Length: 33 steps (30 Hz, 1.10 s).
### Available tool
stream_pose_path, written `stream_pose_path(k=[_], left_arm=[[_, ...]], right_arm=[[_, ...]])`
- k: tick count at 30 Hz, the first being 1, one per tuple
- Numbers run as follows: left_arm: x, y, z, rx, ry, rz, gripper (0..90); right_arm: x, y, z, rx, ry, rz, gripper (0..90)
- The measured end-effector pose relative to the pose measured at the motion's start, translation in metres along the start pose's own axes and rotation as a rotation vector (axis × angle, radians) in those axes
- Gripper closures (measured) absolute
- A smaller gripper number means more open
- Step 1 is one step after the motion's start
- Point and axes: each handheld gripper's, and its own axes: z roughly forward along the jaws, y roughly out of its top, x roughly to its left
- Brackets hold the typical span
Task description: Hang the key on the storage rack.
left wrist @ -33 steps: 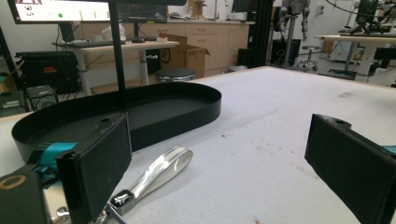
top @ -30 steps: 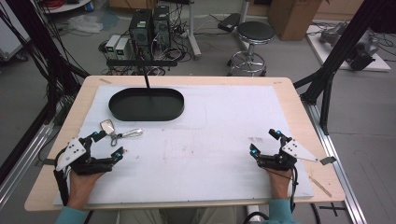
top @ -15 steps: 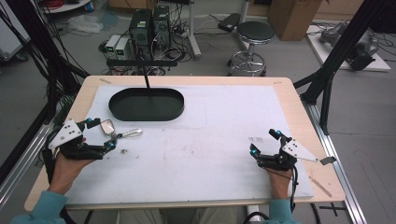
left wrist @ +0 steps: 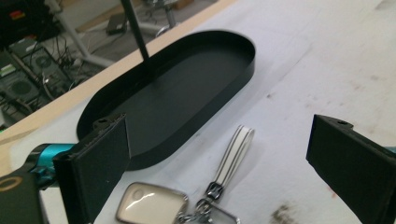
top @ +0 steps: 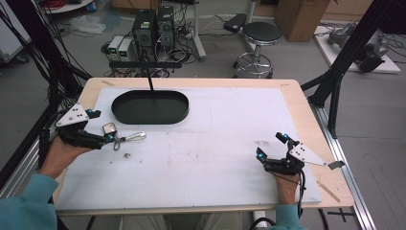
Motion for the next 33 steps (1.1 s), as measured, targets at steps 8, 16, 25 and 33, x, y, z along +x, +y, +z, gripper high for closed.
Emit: stream_pose_path(k=[8,16,25,33], left_arm=[[0.006,0.011,0.017,0.144,-0.064,0.058,7.3],[0.010,0.016,0.032,0.252,-0.132,0.120,10.5],[0.014,0.012,0.057,0.393,-0.191,0.171,14.2],[0.015,0.014,0.071,0.483,-0.243,0.196,16.4]], right_arm=[[0.000,0.000,0.000,0.001,-0.001,-0.002,1.8],[0.000,0.000,0.000,-0.002,0.002,0.001,1.8],[0.000,0.000,0.000,-0.001,0.001,0.003,1.8],[0.000,0.000,0.000,-0.003,0.001,0.001,1.8]])
